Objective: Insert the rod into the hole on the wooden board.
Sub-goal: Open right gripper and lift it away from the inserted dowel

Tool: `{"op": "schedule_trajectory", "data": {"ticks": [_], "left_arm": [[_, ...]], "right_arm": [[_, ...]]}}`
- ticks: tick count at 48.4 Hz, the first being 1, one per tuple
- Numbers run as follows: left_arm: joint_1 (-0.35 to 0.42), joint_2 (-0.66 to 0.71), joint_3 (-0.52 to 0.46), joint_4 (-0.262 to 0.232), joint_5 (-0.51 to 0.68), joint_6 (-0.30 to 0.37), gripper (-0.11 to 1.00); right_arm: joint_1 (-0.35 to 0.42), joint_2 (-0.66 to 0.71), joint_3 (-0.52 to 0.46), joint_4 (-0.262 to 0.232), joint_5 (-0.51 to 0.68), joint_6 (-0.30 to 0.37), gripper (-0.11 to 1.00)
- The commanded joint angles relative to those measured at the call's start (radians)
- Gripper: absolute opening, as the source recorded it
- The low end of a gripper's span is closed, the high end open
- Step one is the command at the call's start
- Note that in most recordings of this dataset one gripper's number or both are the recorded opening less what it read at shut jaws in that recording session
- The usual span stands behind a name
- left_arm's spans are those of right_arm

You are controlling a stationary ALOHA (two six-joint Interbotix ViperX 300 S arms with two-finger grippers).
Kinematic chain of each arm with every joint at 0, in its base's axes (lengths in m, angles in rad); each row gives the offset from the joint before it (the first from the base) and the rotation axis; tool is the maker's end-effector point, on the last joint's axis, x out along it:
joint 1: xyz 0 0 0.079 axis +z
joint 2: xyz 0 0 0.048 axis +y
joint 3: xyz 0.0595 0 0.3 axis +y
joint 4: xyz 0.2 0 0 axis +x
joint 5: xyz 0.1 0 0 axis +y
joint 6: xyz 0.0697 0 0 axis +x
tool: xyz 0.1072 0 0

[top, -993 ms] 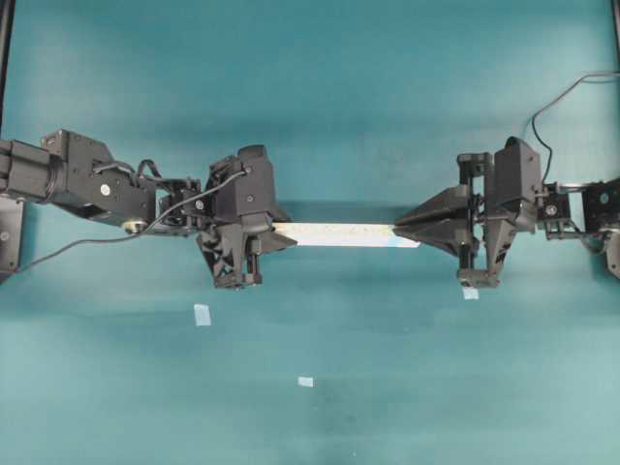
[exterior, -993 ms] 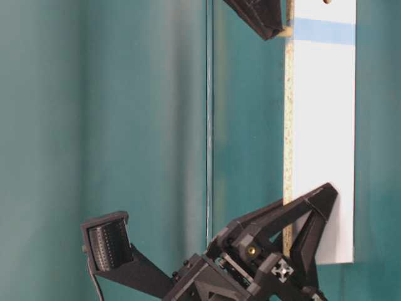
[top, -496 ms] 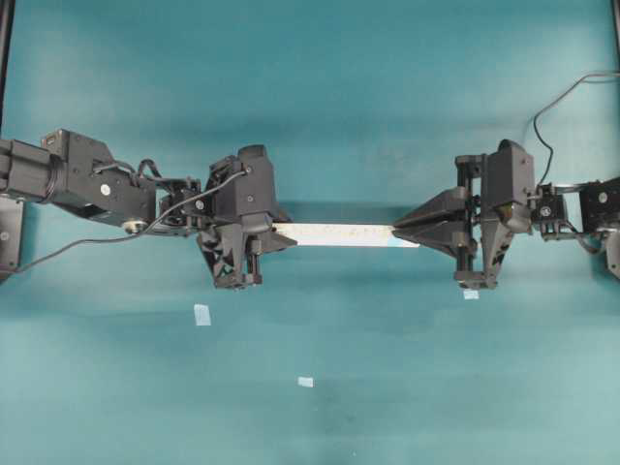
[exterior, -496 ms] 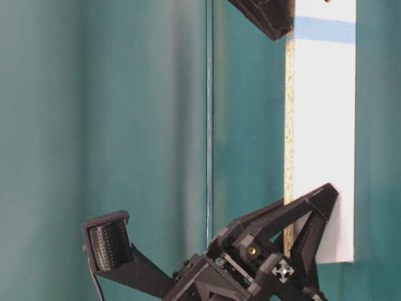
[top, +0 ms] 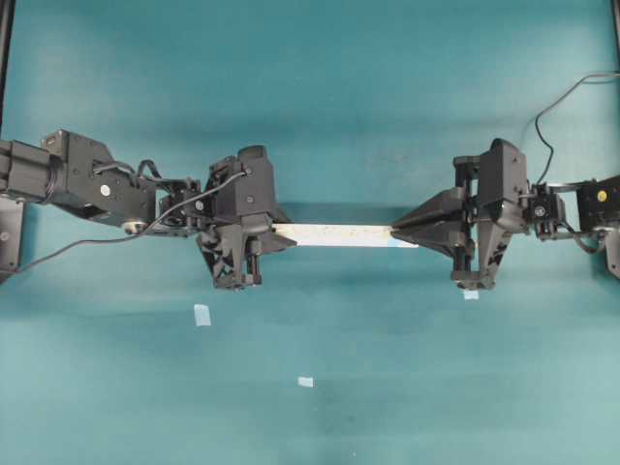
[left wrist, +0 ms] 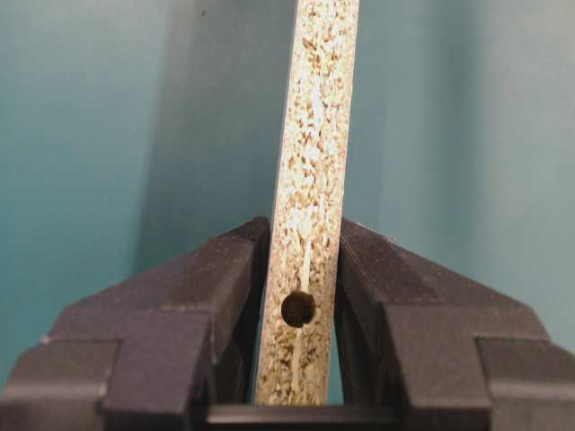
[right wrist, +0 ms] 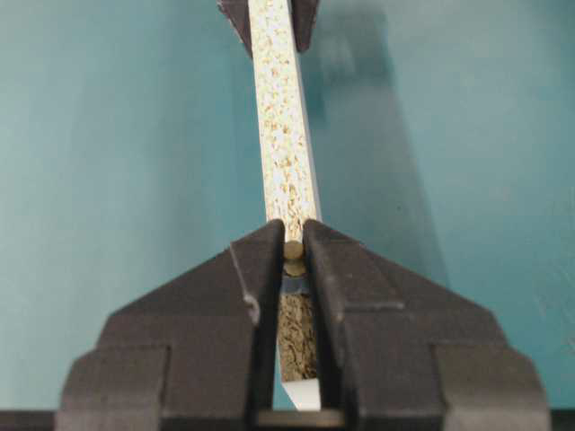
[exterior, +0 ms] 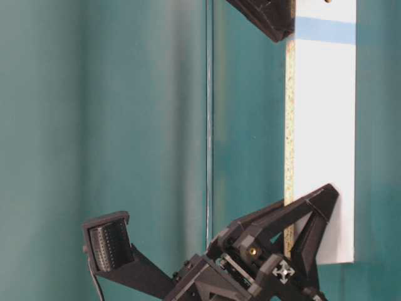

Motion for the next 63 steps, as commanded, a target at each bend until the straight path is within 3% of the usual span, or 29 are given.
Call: {"op": "schedule_trajectory", "data": {"ticks": [1,40,51,63], "left_arm": [[-0.008,-0.015,-0.006,0.000,-0.003,-0.005,0.33],[-0.009,-0.018,-0.008,0.002,-0.003,-0.003,0.32],[-0.009,-0.018,-0.008,0.002,-0.003,-0.003,0.32],[-0.014,-0.018,-0.006,0.002,-0.002,-0.003,0.32]], "right_arm": [[0.003,0.006,-0.002,-0.002,0.034,0.003,0.11],[0.003,-0.098,-0.008,0.000,0.206,0.002,0.11],[0.003,-0.092,-0.032,0.000,0.207,-0.003,0.62],[0.003,-0.098,-0.069,-0.002,0.207,-0.009,0.65]]}}
